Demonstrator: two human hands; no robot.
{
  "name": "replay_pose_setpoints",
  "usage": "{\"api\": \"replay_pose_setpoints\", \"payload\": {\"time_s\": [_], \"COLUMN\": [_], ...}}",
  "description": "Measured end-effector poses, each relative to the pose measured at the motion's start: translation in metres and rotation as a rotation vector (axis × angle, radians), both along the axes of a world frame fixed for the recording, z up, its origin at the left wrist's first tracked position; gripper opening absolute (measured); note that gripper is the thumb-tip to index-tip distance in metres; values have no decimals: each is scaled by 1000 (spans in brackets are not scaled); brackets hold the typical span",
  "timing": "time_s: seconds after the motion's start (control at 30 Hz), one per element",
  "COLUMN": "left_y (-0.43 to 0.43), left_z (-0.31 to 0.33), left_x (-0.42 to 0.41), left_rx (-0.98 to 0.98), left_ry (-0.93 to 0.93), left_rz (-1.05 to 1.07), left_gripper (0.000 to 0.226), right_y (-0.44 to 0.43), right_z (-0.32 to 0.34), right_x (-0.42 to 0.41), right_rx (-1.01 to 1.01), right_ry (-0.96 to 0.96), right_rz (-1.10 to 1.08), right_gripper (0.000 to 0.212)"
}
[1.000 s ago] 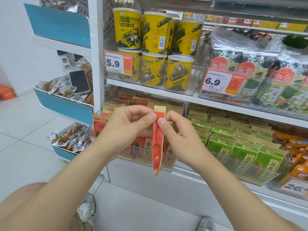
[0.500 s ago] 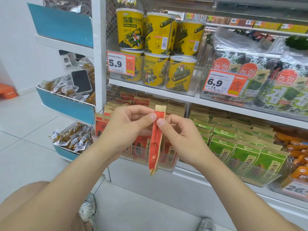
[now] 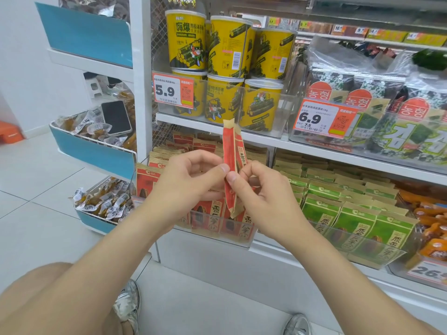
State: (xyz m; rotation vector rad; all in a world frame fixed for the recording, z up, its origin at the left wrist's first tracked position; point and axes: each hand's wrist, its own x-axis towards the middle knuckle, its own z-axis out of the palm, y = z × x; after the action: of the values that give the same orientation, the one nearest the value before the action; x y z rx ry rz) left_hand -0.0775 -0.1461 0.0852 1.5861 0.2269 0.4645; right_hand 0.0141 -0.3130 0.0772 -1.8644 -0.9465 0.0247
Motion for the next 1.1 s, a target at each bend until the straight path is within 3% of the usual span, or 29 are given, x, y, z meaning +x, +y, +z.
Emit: {"api": "replay_pose_setpoints", "payload": {"time_s": [0.27, 0.53, 0.73, 0.87, 1.1], "left_y": [-2, -2, -1, -3, -1], "left_z": [-1, -2, -1, 2, 0], "left_x": [-4, -2, -3, -4, -4], "left_rx": [181, 46, 19, 5, 218], "left_ry": [11, -5, 0, -4, -61], "left_rz": [-95, -120, -43, -17, -49], "left_gripper": [48, 51, 44, 37, 49], "right_y": [2, 1, -7, -8, -10], "right_z": [0, 2, 3, 3, 5], "right_x": [6, 11, 19, 21, 22], "right_rx": [50, 87, -133, -105, -77], "right_ry": [7, 45, 27, 63, 117], "right_rz": [-69, -61, 39, 102, 130], "right_gripper": [36, 29, 30, 22, 20]}}
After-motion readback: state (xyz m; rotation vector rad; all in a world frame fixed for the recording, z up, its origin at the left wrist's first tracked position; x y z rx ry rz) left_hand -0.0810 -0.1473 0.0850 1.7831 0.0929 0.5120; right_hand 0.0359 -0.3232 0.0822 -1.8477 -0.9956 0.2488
